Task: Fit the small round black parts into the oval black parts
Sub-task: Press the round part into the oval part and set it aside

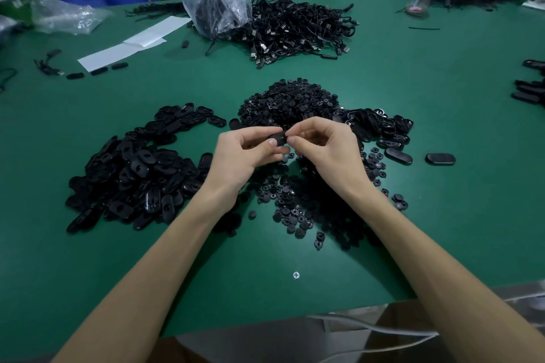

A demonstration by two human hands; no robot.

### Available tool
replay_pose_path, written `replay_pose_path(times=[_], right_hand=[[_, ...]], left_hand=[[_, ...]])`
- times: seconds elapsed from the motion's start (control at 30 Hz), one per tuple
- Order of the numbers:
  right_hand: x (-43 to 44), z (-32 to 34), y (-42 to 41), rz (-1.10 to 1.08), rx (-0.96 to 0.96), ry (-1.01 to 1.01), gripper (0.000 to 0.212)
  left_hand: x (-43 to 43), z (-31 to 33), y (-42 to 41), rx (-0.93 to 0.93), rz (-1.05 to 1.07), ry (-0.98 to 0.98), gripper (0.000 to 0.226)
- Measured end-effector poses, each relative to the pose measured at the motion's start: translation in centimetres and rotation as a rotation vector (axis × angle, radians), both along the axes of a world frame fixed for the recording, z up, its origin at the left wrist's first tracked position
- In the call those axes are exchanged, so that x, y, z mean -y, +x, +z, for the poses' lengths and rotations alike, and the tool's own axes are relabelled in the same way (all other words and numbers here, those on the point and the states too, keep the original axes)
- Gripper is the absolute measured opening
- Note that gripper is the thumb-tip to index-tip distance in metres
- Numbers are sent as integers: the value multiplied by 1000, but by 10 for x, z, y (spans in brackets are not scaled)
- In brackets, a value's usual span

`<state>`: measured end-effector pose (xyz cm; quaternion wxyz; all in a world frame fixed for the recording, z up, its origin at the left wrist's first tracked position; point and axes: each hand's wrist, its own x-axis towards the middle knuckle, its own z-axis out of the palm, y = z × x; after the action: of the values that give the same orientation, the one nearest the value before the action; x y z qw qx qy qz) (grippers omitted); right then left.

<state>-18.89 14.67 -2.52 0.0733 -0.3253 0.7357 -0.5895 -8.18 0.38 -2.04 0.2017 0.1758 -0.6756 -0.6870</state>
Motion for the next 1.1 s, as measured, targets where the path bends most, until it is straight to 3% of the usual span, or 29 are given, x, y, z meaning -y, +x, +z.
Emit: replay_pose_path(times=[0.33, 0.8, 1.1], right_hand=[[1, 2, 4, -47, -125, 77, 8], [1, 3, 7, -79, -136, 43, 9], [0, 6, 10, -83, -144, 39, 8]], left_hand=[[-5, -2, -2, -53, 16, -143, 23], [-7, -9, -4, -39, 59, -213, 24], [-9, -8, -3, -66, 57, -165, 21]])
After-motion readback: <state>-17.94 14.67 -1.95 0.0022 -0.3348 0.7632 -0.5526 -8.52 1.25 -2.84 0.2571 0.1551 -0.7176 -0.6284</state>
